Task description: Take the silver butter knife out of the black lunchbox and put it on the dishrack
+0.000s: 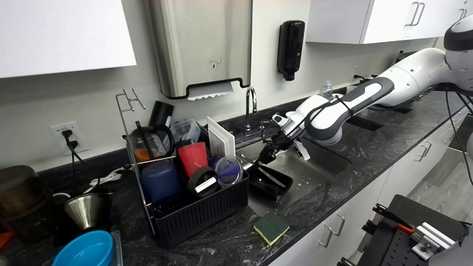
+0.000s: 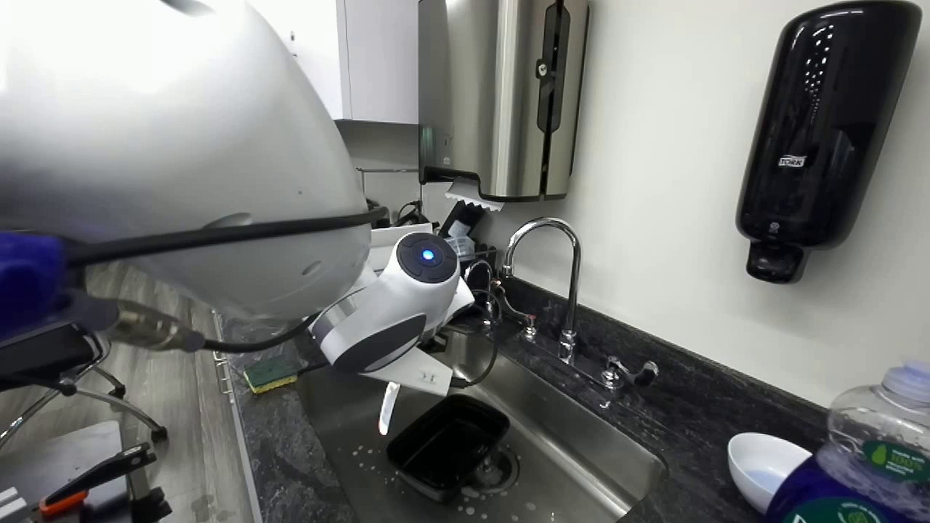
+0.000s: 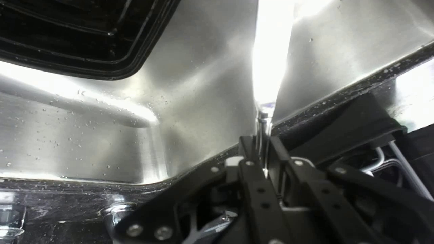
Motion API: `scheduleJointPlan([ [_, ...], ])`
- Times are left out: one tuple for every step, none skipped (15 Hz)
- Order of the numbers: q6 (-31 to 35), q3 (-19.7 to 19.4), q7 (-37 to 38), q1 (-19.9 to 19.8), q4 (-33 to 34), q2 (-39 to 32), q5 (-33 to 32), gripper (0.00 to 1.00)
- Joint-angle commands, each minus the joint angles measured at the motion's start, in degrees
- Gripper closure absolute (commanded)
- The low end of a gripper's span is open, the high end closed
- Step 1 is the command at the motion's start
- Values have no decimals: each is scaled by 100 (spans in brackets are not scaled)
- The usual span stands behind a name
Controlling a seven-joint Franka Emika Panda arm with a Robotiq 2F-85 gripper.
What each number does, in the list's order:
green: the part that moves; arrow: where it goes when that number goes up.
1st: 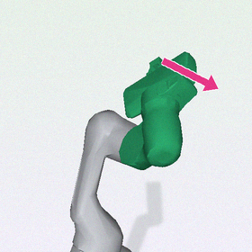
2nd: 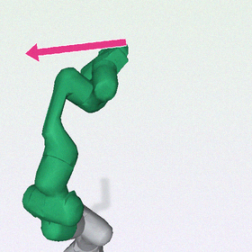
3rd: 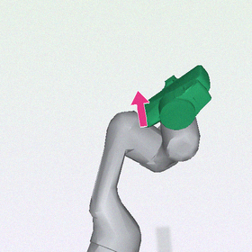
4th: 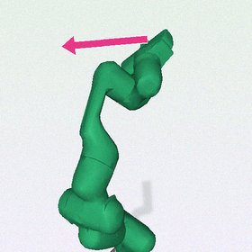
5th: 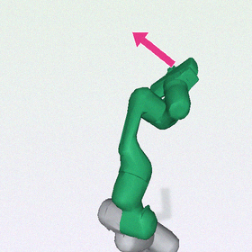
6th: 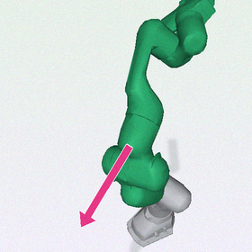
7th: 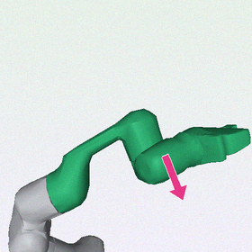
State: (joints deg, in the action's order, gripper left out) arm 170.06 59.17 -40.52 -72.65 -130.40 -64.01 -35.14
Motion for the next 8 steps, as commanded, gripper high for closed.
scheduleJointPlan([
  [-264,208,-531,-153,28,-144,525,97],
  [-316,253,-630,-173,33,-159,670,97],
  [-372,292,-699,-187,39,-162,828,97],
  [-417,316,-743,-181,51,-141,987,97],
  [-504,355,-765,-194,67,-132,1138,97],
  [-565,383,-791,-196,88,-128,1268,97],
  [-606,414,-798,-202,100,-118,1387,97],
  [-649,445,-817,-211,105,-105,1485,97],
])
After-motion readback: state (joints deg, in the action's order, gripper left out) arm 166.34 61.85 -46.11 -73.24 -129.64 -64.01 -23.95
